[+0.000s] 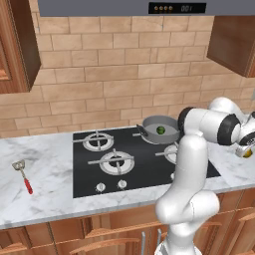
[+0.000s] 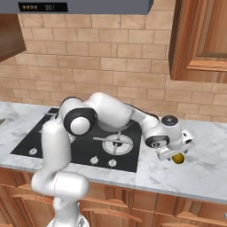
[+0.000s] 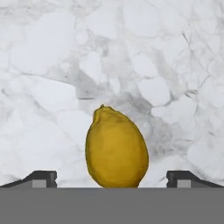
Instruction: Put the avocado and lemon in the pot. Retrieve the spatula and lightly stir the vegetables in the pot.
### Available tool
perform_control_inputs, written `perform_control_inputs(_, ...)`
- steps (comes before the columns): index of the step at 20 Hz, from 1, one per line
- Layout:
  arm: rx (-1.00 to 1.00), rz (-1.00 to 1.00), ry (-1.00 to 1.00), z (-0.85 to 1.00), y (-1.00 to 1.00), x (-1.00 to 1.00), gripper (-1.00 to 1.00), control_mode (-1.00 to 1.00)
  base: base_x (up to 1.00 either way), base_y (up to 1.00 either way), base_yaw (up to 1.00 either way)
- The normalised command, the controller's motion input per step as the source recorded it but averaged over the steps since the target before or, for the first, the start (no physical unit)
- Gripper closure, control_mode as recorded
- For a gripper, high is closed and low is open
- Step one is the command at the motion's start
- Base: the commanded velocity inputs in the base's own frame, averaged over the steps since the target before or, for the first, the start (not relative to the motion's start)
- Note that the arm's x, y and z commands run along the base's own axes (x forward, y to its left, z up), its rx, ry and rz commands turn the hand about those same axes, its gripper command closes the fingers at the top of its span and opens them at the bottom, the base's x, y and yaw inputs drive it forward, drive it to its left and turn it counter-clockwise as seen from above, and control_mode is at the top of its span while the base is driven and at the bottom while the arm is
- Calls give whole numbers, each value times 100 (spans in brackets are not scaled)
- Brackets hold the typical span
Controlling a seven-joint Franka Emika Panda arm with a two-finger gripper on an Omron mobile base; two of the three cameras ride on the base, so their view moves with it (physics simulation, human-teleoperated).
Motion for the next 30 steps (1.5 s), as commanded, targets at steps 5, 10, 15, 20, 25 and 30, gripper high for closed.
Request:
perform_control_inputs(5,4,0,0,-14,-28,13,-100,-100,0,0,0)
perform_control_inputs(10,4,0,0,-15,-10,18,-100,-100,0,0,0)
perform_control_inputs(15,4,0,0,-17,0,10,-100,-100,0,0,0)
perform_control_inputs(20,2,0,0,-17,4,15,-100,-100,0,0,0)
perform_control_inputs(25,0,0,0,-13,31,16,-100,-100,0,0,0)
perform_control_inputs(30,0,0,0,-7,44,6,-100,-100,0,0,0)
